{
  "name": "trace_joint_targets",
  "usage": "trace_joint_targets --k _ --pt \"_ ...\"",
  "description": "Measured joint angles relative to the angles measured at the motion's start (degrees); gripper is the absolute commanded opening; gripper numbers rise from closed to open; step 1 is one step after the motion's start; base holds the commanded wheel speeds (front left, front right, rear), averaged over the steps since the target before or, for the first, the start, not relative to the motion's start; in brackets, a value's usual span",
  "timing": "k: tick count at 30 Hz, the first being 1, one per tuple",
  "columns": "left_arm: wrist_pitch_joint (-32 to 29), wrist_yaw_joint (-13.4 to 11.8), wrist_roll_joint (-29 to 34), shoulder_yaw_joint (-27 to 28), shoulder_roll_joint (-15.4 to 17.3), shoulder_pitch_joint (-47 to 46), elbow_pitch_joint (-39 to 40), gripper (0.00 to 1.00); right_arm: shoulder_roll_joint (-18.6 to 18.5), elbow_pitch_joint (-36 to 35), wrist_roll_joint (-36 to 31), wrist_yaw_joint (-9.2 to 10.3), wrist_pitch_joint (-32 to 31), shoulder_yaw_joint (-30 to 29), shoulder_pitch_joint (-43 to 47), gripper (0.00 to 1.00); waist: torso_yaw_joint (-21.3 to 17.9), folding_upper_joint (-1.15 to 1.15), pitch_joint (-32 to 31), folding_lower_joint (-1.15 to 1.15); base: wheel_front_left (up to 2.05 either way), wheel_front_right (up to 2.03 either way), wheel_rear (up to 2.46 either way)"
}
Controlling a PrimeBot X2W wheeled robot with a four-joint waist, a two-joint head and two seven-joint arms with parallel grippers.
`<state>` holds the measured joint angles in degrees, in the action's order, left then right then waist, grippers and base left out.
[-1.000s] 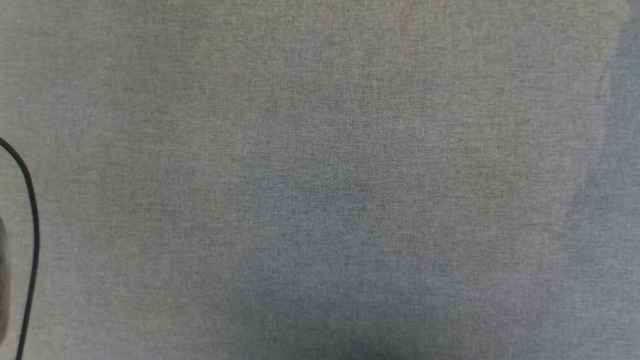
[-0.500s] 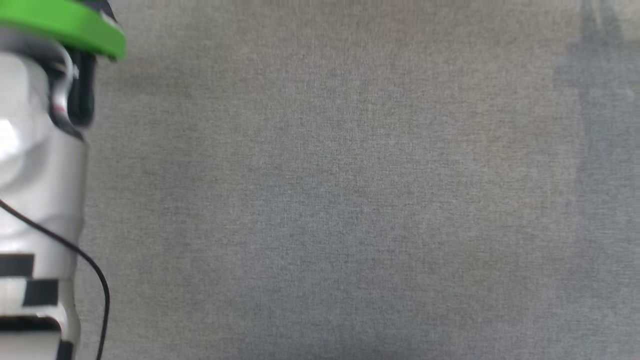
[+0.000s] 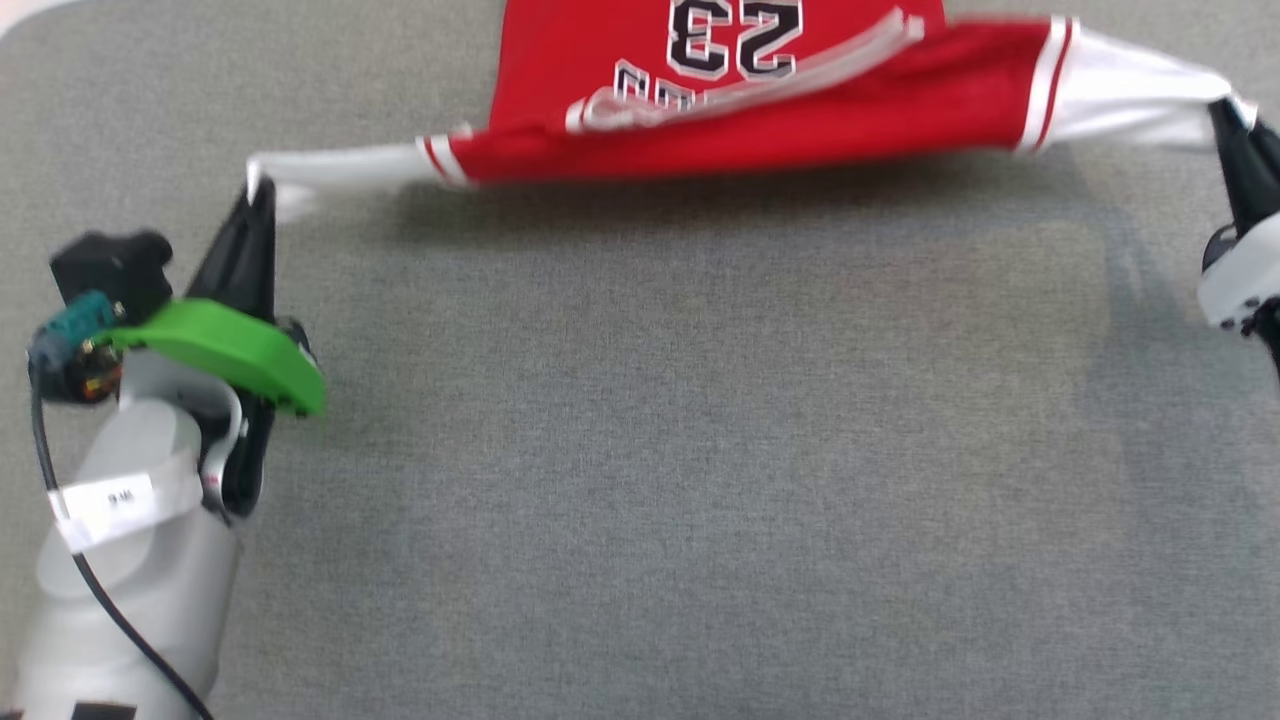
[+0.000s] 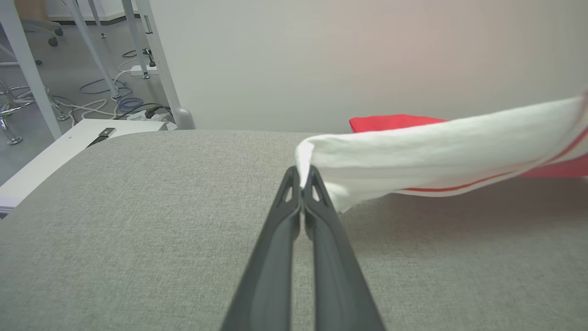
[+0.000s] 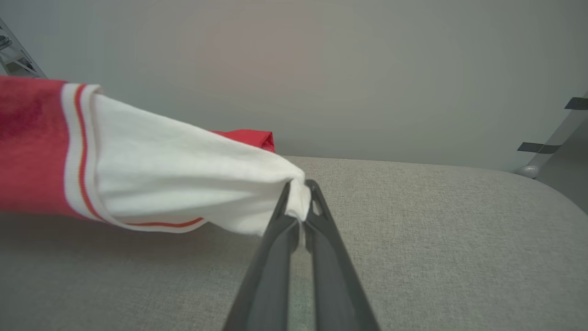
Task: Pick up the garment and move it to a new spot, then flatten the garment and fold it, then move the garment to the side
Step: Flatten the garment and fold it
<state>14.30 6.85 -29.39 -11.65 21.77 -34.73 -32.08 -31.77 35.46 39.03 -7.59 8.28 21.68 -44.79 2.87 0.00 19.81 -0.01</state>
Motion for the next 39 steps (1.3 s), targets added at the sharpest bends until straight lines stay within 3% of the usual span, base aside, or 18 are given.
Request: trace_joint_targets --k 24,39 --pt "-1.8 -0.3 -0.7 -4.2 0.1 20.9 -1.2 0.00 -7.1 -7.0 4.1 0.00 -2.4 10.7 21.6 0.00 0.1 0.00 -14.9 0.00 0.00 0.00 0.00" --pt "-6.3 -1.6 -2.1 -5.1 3.3 34.3 7.1 0.00 -12.7 -14.4 11.1 -0.01 -8.4 12.1 34.8 0.00 -0.1 0.00 -21.5 0.00 0.00 0.00 0.00"
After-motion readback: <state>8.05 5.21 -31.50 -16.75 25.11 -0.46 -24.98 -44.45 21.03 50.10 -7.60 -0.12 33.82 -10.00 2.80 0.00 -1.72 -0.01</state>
